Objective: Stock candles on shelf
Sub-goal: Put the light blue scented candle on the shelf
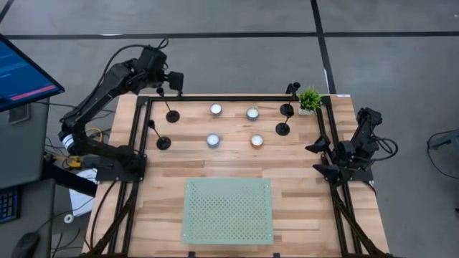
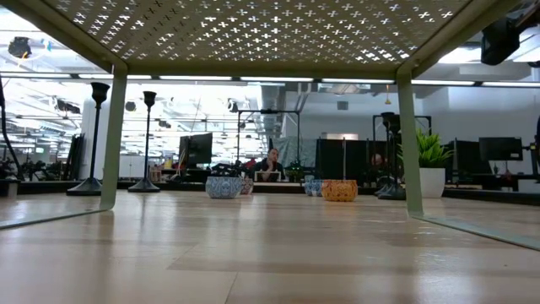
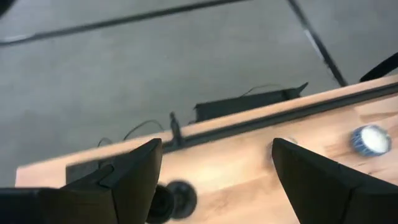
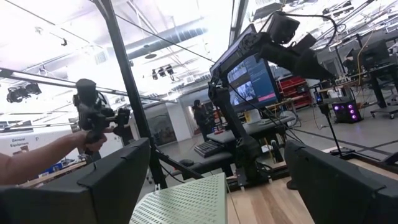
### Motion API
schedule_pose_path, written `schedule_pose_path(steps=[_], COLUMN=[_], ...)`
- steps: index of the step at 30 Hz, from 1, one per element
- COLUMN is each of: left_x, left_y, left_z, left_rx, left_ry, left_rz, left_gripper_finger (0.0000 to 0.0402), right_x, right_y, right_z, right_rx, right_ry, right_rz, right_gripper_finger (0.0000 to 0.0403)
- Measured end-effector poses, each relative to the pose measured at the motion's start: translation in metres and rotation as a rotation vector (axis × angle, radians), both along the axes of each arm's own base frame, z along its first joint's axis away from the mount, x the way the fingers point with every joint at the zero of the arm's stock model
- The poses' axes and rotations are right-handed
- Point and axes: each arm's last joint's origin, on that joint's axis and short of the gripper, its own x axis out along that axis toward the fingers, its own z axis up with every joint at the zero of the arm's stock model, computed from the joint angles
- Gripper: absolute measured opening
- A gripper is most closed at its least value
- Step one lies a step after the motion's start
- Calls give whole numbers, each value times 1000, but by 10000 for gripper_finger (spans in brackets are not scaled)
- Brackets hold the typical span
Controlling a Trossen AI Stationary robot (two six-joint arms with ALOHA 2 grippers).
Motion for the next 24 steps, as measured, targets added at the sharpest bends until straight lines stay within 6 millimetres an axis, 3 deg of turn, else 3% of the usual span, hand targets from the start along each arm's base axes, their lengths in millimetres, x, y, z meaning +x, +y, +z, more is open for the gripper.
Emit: schedule_pose_path(steps=[3,5,11,17,24], left_x=[0,5,53,107,151], left_y=[0,-2,-8,-35,-51], left_z=[0,1,3,-30,-65], left_rx=[-27,-53,-136,-296,-313], left_ry=[-31,-86,-295,-128,66], left_rz=[-14,-113,-514,-751,-729], left_gripper_finger=[305,305,305,305,305], right_x=[0,-1,-1,-1,-1], right_y=[-1,-1,-1,-1,-1], right_z=[1,2,2,2,2], right_rx=[14,18,21,27,27], right_ry=[-10,-12,-14,-18,-18], right_rz=[0,0,0,0,0], right_gripper_finger=[361,361,361,361,361])
